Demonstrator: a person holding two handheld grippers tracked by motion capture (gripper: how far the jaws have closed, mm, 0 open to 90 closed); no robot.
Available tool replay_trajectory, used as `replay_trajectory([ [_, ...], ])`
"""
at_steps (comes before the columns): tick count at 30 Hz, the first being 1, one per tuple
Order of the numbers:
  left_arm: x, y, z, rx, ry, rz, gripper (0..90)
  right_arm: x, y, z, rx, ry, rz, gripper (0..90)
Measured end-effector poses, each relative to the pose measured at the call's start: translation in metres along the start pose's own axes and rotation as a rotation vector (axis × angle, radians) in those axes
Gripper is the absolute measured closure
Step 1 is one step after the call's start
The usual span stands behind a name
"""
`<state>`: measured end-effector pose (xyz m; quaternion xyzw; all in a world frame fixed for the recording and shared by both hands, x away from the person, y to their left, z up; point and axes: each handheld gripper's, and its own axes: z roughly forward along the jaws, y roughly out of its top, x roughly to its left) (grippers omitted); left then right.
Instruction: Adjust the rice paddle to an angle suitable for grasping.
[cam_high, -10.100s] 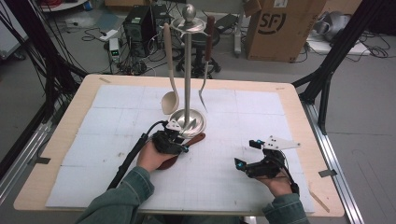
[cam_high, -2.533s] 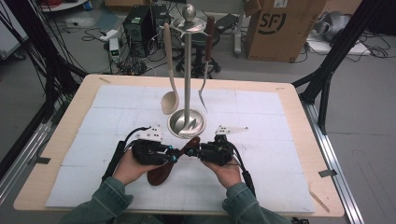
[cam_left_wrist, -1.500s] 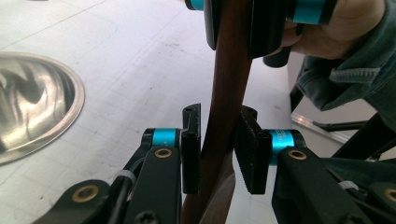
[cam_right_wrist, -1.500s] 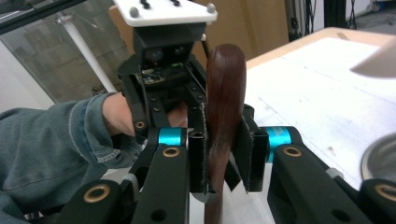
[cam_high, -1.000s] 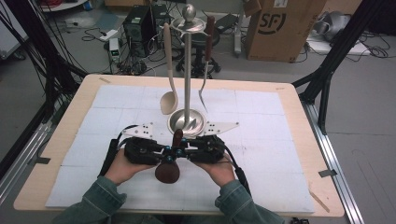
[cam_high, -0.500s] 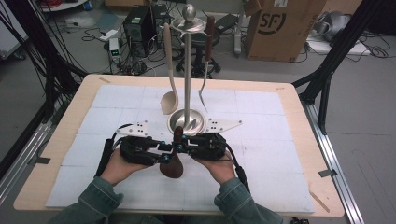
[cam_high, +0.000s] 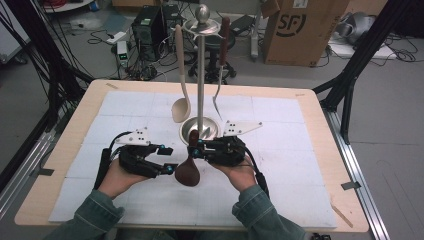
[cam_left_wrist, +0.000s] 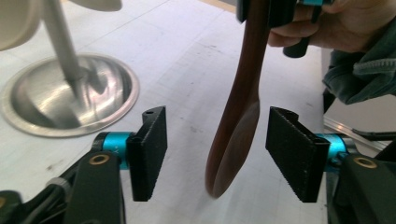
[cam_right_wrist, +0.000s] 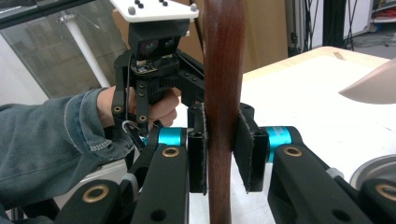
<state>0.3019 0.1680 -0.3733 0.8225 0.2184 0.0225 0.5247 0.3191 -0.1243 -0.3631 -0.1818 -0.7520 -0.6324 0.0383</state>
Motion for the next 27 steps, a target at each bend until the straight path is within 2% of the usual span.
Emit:
replay_trajectory([
  [11, 0.006, -0.01, -0.015, 0.016, 0.057, -0.012, 27.5, -0.005, 0.006, -0.007, 0.013, -0.016, 0.0, 76.1],
  [27, 0.011, -0.024, -0.036, 0.025, 0.117, -0.019, 22.6, -0.01, 0.032, -0.014, 0.017, -0.037, -0.036, 76.1],
])
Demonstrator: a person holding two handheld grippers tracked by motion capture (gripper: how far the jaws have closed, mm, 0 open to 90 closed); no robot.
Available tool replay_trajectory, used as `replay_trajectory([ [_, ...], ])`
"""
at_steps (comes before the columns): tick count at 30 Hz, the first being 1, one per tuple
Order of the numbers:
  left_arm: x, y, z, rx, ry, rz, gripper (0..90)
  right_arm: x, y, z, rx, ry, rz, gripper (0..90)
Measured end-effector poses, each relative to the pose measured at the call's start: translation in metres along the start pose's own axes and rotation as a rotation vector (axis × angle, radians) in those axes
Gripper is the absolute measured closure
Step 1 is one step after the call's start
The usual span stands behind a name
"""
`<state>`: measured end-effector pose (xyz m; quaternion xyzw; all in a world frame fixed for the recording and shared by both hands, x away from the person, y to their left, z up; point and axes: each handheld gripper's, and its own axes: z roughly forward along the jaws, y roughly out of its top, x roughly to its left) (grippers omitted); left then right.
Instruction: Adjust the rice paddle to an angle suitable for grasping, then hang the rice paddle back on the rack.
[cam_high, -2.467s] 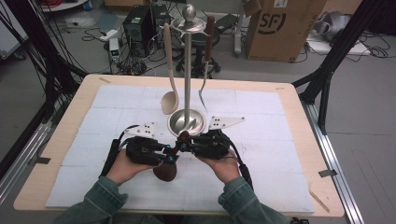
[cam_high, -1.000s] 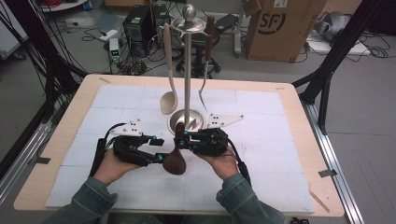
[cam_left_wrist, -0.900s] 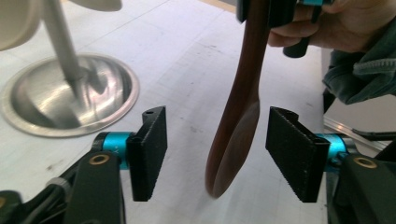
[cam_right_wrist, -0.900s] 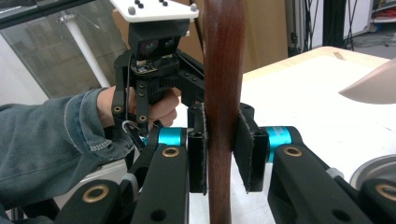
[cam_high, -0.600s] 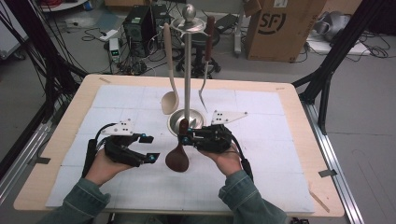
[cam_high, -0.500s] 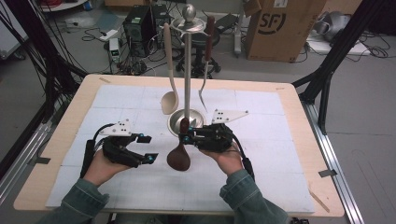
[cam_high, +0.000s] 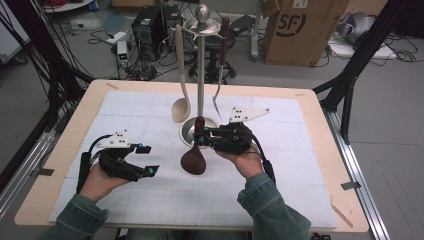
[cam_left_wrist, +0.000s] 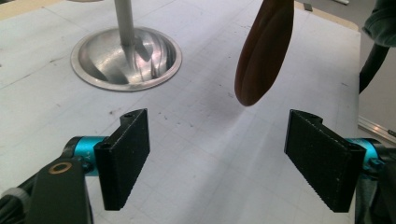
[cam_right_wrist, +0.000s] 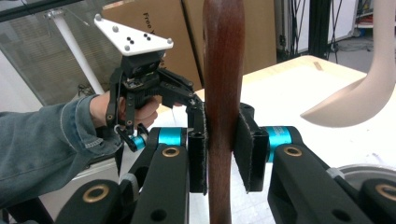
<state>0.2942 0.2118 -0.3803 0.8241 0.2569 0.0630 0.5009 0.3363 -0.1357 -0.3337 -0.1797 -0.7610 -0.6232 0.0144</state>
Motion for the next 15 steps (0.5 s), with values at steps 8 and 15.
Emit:
replay_trajectory([
  [8, 0.002, -0.003, -0.004, -0.005, 0.018, -0.01, 21.0, -0.001, 0.012, 0.002, 0.005, -0.001, -0.018, 76.2],
  [15, 0.003, -0.005, -0.004, 0.006, 0.016, -0.004, 20.0, -0.002, 0.019, 0.003, 0.006, -0.001, -0.029, 76.2],
])
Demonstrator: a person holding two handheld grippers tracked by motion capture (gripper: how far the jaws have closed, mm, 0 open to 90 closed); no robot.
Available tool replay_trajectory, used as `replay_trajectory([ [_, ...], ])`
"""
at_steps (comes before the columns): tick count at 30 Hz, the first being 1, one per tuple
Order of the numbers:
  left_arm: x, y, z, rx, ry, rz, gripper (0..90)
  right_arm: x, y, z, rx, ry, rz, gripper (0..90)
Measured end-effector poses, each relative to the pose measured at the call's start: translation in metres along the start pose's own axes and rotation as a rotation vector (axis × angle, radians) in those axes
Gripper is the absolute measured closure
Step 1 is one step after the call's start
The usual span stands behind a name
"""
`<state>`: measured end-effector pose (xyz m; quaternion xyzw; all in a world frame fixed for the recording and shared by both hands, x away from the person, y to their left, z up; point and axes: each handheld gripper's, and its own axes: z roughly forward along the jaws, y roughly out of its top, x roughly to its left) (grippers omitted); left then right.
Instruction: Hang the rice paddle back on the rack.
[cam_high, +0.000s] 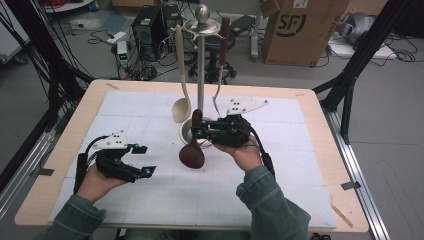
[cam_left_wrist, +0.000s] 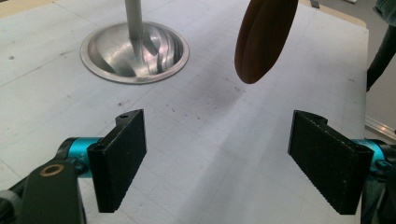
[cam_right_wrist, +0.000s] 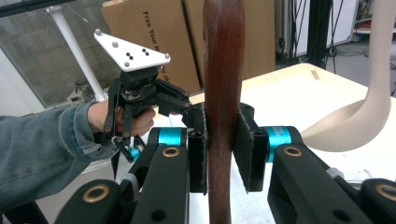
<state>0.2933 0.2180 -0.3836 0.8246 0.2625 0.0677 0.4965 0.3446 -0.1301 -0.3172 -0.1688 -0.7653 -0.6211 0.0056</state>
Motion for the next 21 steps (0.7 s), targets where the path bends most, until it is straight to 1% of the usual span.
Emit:
replay_trajectory([
  [1, 0.0, 0.0, 0.0, 0.003, 0.002, -0.001, 19.8, 0.0, 0.001, 0.0, 0.0, -0.002, 0.006, 76.2],
  [6, 0.0, -0.002, 0.0, 0.012, 0.008, -0.001, 19.4, -0.001, 0.006, -0.001, 0.004, -0.003, 0.001, 76.3],
  [11, 0.001, -0.004, 0.001, 0.014, 0.014, -0.01, 19.1, -0.002, 0.015, -0.003, 0.001, -0.008, -0.009, 76.3],
  [13, 0.001, -0.004, 0.001, 0.011, 0.016, -0.011, 19.0, -0.002, 0.019, -0.004, 0.0, -0.01, -0.017, 76.3],
  [17, 0.001, -0.004, 0.0, 0.01, 0.023, -0.017, 18.8, -0.004, 0.027, -0.005, -0.01, -0.011, -0.017, 76.3],
  [19, 0.002, -0.004, 0.0, 0.012, 0.024, -0.013, 18.6, -0.005, 0.031, -0.006, -0.009, -0.012, -0.025, 76.3],
  [21, 0.003, -0.004, 0.0, 0.004, 0.028, -0.02, 18.6, -0.005, 0.034, -0.005, -0.017, -0.011, -0.026, 76.3],
])
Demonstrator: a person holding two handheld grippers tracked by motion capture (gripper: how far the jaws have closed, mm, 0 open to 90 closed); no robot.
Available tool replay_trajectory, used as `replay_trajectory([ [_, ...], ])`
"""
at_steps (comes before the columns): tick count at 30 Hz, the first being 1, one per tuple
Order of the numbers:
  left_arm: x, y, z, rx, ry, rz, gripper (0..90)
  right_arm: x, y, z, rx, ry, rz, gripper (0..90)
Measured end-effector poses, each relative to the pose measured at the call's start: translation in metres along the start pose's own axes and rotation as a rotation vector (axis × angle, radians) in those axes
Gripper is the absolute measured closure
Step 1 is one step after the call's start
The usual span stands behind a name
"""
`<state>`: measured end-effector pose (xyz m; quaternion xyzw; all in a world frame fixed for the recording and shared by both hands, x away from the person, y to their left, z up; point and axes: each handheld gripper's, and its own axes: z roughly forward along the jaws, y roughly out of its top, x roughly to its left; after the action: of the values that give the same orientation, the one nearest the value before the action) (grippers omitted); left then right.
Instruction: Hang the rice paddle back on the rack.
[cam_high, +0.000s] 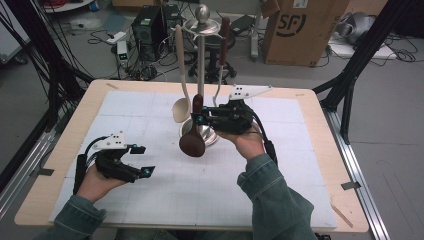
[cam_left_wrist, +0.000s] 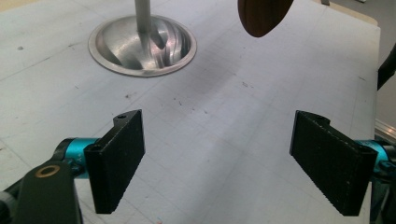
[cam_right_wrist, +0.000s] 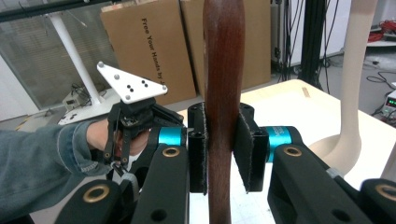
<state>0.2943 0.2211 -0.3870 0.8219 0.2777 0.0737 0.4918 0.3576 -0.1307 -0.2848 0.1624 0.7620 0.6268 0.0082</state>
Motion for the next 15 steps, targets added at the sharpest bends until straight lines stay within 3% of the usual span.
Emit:
replay_trajectory([
  [15, 0.003, 0.0, 0.001, 0.011, 0.005, -0.006, 18.2, -0.006, 0.027, 0.006, 0.006, 0.005, -0.027, 76.3],
])
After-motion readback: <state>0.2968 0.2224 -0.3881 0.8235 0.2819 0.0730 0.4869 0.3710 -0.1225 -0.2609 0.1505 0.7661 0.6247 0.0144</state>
